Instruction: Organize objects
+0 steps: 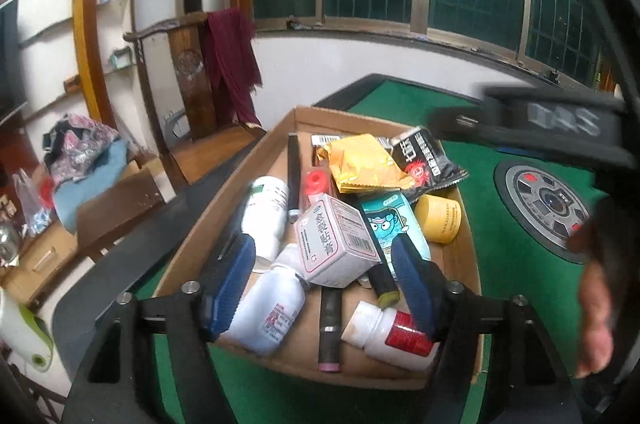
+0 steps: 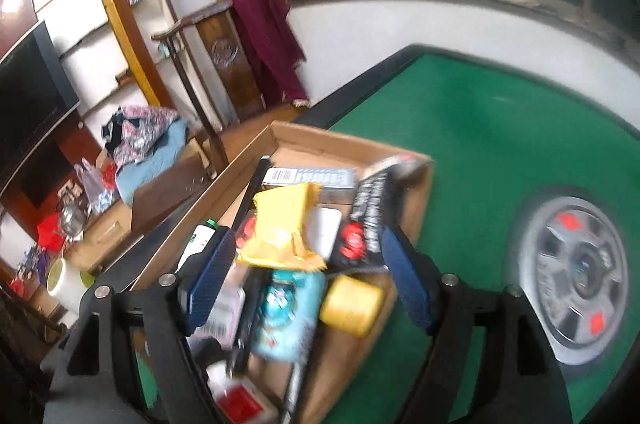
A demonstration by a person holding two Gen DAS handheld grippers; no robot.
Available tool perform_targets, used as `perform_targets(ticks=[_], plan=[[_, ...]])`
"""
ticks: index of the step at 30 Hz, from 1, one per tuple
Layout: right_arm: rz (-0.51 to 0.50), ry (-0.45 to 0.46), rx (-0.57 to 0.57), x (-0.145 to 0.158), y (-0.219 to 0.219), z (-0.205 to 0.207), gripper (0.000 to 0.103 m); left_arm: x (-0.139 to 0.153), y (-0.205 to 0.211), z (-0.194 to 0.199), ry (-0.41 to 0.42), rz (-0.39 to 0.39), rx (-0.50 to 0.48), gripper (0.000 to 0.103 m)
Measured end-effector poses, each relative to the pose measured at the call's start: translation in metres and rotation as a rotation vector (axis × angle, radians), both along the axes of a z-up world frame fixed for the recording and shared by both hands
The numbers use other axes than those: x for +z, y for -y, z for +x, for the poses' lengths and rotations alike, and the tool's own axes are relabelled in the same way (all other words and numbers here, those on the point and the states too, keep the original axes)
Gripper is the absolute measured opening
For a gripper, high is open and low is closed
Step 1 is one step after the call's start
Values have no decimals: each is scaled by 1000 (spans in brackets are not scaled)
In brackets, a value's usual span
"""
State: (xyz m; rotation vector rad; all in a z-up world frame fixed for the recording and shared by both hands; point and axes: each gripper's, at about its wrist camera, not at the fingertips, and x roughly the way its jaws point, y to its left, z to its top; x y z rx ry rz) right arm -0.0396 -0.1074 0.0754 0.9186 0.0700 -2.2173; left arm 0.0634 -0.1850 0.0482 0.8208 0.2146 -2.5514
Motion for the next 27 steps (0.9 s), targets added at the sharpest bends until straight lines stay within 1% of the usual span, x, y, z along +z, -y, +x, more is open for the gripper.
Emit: perform_targets(ticks=[2,3,6,10,13,15,18,20,23,25,27], plan=[[-7,-34,-37,5,-21,9,79,5,-4,8,-19,-28,22,69],[-16,-43,-49,6,-30,13,80,7,-6,10,-26,-34,29,72],[-52,-51,-84,5,-60,25,81,16,-11,20,-59,-62,57,75],[-66,-44,-89,-3,-86,44,81,25,-19,29,-75,-105,90,83],[-47,-43,-65,-13,-96,66,81,27,-22,29,-57,-143,117,84],[-39,-37,-32,-20,-97,78,81,27,-19,29,-52,-135,115,85],[-18,-52,12,-28,-91,99,81,27,-12,32,-46,-99,110,89],[10,-80,43,-32,-84,113,81,26,-6,34,-25,-116,123,90],[69,-130,83,-41,-73,130,81,26,-2,42,-32,-152,158,91],[84,-128,104,-47,-70,135,81,29,0,48,-61,-160,166,91],[89,-115,117,-52,-68,135,81,33,2,53,-72,-152,162,91]])
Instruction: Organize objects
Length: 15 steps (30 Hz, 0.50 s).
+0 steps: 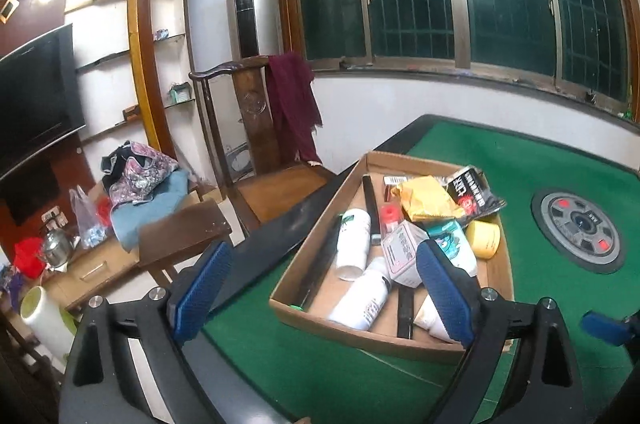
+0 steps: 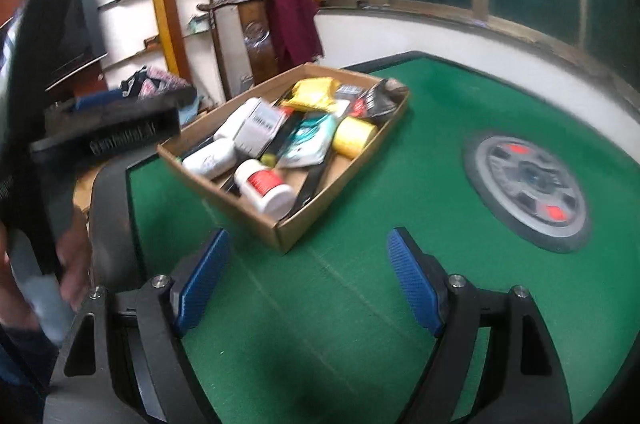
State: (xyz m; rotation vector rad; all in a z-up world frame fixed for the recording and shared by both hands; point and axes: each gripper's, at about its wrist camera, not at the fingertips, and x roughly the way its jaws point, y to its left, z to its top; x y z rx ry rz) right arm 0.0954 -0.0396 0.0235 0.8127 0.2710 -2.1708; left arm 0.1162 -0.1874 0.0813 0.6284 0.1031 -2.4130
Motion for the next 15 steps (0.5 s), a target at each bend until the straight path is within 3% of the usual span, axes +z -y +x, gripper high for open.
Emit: perform_targets(ticks=[3,7,11,15], plan=[[-1,4,1,-2,0,0,81,7,1,3,15,7,-15,91],[-5,7,2,-2,1,2,81,9,-10,12,-9,-70,6,91],[-2,2,10,-2,2,4,81,6,-7,9,2,-19,-45,91],[-3,1,14,-2,2,5,81,2,-6,7,14,-26,-21,91]])
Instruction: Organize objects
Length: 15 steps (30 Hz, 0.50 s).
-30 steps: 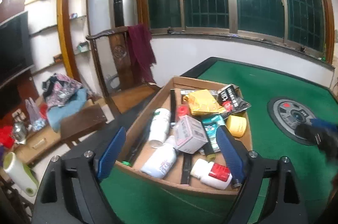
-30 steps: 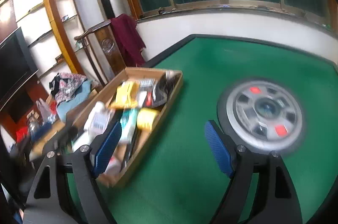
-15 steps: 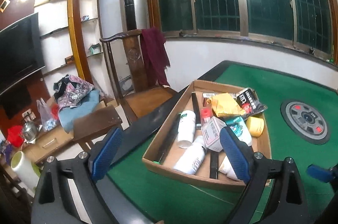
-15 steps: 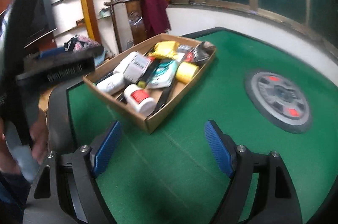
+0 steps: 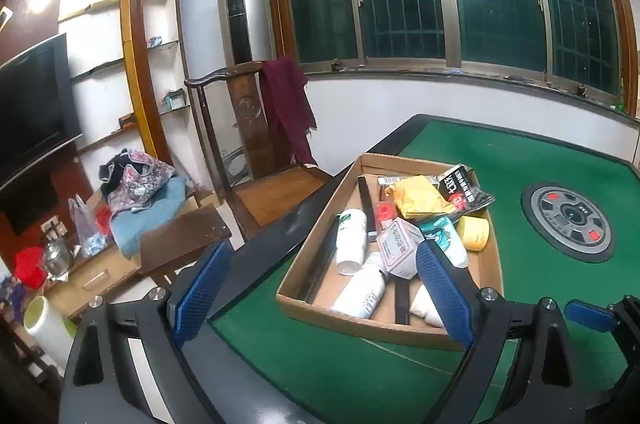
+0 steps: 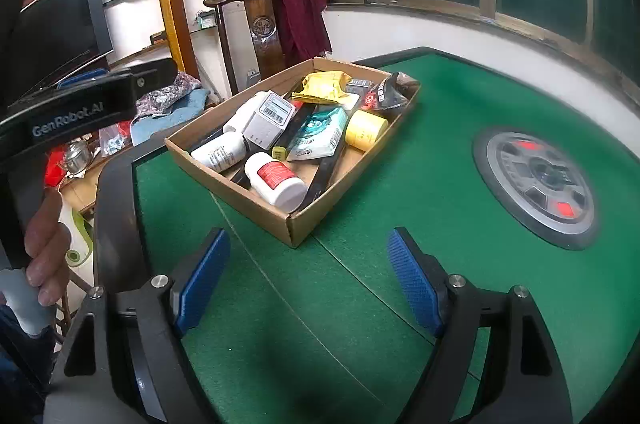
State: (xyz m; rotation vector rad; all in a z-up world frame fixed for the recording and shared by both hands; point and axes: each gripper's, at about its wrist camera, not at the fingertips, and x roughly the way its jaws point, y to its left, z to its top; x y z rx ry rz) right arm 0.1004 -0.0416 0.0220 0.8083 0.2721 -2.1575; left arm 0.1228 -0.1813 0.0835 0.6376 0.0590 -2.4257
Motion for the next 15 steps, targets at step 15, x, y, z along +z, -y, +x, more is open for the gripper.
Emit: perform_targets(ticks=[15], plan=[[-1,8,-5,-1,1,0,81,-6,2,1,14,11,21,91]])
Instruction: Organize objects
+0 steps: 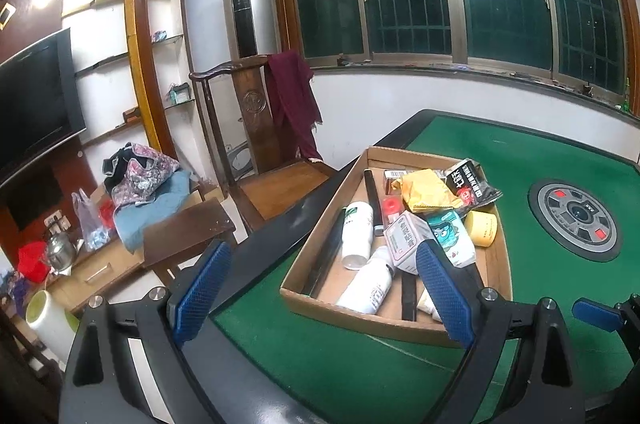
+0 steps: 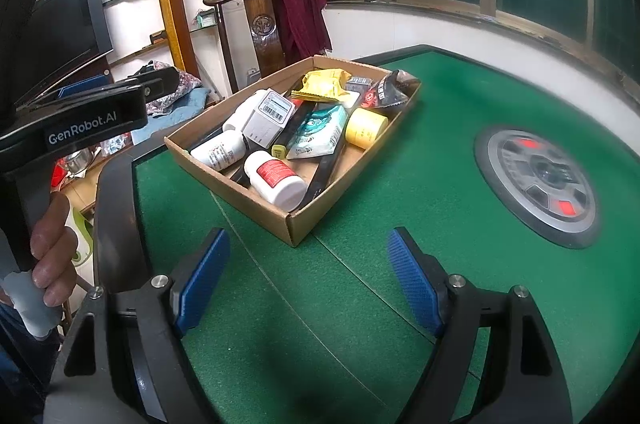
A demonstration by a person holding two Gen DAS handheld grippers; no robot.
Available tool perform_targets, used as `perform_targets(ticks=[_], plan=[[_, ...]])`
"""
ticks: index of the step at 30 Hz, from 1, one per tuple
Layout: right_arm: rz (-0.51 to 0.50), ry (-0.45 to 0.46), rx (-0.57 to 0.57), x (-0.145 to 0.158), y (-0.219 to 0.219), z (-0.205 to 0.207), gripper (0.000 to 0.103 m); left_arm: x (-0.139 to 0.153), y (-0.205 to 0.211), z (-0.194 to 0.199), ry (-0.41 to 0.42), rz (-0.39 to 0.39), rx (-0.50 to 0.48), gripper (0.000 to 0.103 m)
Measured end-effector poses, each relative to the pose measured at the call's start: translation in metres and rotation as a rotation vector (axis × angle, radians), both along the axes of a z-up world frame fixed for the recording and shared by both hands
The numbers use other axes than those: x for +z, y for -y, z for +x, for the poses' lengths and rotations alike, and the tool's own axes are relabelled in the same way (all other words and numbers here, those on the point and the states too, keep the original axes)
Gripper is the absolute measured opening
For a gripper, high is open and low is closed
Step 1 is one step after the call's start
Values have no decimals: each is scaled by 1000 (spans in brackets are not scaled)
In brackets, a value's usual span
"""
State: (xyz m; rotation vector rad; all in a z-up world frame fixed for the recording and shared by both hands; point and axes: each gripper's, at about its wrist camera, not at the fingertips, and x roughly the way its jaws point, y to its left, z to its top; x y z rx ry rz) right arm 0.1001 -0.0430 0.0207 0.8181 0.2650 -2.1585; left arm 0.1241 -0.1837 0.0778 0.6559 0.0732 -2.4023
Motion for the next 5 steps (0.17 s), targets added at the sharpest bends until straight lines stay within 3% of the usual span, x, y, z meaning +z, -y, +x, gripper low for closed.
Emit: perform_targets(ticks=[5], plan=[[-1,5,2,0,0,0,81,-2,0,1,10,-13,14,91]])
